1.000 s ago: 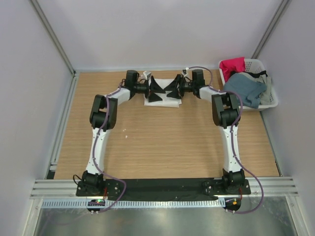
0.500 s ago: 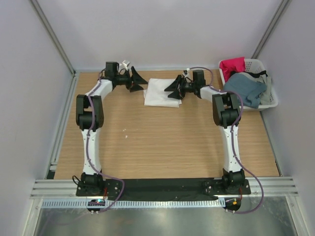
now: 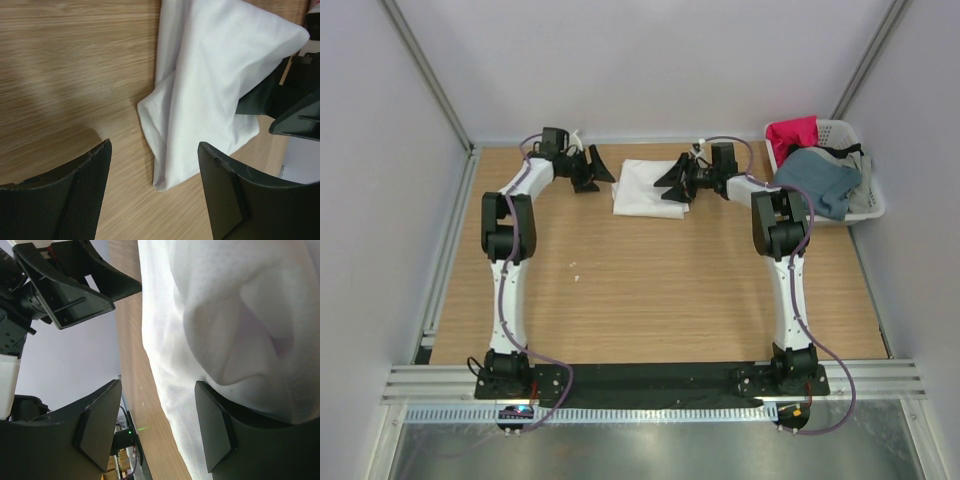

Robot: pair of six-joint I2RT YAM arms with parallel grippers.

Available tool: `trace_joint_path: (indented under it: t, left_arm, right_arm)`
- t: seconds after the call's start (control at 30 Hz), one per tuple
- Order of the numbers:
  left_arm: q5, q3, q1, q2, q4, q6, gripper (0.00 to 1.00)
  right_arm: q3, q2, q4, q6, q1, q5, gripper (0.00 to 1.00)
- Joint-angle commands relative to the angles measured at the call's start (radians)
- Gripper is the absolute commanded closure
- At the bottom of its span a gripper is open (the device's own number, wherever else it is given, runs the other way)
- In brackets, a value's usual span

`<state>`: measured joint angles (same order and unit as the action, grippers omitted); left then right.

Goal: Fold and stack the t-shirts
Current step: Fold the tshirt, then neatly place the folded tshirt to the corner

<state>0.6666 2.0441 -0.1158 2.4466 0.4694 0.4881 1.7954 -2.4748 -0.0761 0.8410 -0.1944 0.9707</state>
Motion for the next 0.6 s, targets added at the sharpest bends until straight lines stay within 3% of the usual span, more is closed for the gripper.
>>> trace_joint_path:
  t: [0.0,0.57]
  left_arm:
    - [-0.016,0.024,-0.005,0.035,0.011,-0.019,0.29]
    - [0.085,0.082,-0.093,0.161,-0.126,0.107,0.32]
  right_arm:
    - [0.035,0.024,0.006,-0.017,0.003,-0.004,0.33]
    - [0.002,0.043,0.025,-0.04,0.003,-0.013,0.33]
